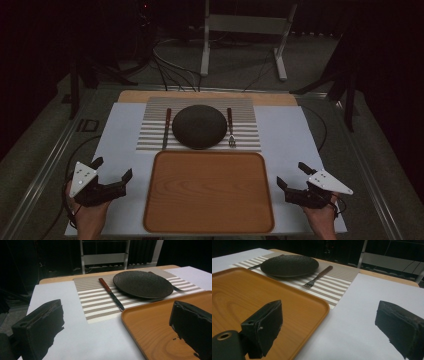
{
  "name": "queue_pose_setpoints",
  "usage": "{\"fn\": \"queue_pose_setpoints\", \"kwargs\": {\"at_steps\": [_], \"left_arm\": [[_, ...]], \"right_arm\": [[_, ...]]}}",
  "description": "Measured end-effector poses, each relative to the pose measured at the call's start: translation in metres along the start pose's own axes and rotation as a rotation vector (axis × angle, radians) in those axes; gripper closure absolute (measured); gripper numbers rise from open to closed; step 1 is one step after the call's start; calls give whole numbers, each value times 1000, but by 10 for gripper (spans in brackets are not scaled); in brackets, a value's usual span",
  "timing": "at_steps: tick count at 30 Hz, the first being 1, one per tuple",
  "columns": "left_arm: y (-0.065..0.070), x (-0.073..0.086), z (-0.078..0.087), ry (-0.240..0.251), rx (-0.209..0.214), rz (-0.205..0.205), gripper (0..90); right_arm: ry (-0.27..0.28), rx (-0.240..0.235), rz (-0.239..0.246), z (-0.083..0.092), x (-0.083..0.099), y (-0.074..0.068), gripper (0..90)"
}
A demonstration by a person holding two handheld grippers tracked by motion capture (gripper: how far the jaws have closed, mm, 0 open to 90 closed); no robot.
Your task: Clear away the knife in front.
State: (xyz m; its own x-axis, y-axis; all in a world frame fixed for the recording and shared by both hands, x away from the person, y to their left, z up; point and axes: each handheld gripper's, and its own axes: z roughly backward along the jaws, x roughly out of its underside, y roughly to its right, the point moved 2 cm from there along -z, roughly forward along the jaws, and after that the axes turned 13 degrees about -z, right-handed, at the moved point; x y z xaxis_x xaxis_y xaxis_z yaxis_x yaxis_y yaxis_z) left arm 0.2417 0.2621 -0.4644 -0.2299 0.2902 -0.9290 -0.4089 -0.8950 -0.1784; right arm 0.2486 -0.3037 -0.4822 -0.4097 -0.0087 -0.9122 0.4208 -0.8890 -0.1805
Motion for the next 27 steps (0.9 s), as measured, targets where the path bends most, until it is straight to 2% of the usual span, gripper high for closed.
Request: {"fn": "queue_pose_setpoints", "kwargs": {"at_steps": [2, 3, 4, 10, 14, 17, 20, 22, 27], "left_arm": [[-1, 0, -1, 0, -3, 9, 0], [-1, 0, 0, 6, 2, 45, 0], [-1, -1, 0, 9, 1, 53, 0], [-4, -7, -1, 17, -14, 47, 0], [-7, -14, -3, 42, -20, 18, 0], [-8, -20, -5, 40, -27, -11, 0], [-10, -23, -7, 27, -14, 2, 0], [-13, -29, -11, 20, -5, 28, 0], [-19, -40, -21, 24, 1, 33, 0]], "right_arm": [[-2, 0, 1, 0, 0, 0, 75], [-3, 0, 3, 0, 1, -1, 75], [-5, 5, 3, 0, 1, -1, 75], [-6, 23, -17, 1, 4, 2, 75], [-1, 23, -20, 3, 4, 2, 75], [0, 24, -18, 3, 5, 3, 75], [-3, 24, -17, 3, 5, 3, 75], [-6, 24, -12, 2, 6, 2, 75], [-9, 27, -9, 2, 6, 1, 75]]}}
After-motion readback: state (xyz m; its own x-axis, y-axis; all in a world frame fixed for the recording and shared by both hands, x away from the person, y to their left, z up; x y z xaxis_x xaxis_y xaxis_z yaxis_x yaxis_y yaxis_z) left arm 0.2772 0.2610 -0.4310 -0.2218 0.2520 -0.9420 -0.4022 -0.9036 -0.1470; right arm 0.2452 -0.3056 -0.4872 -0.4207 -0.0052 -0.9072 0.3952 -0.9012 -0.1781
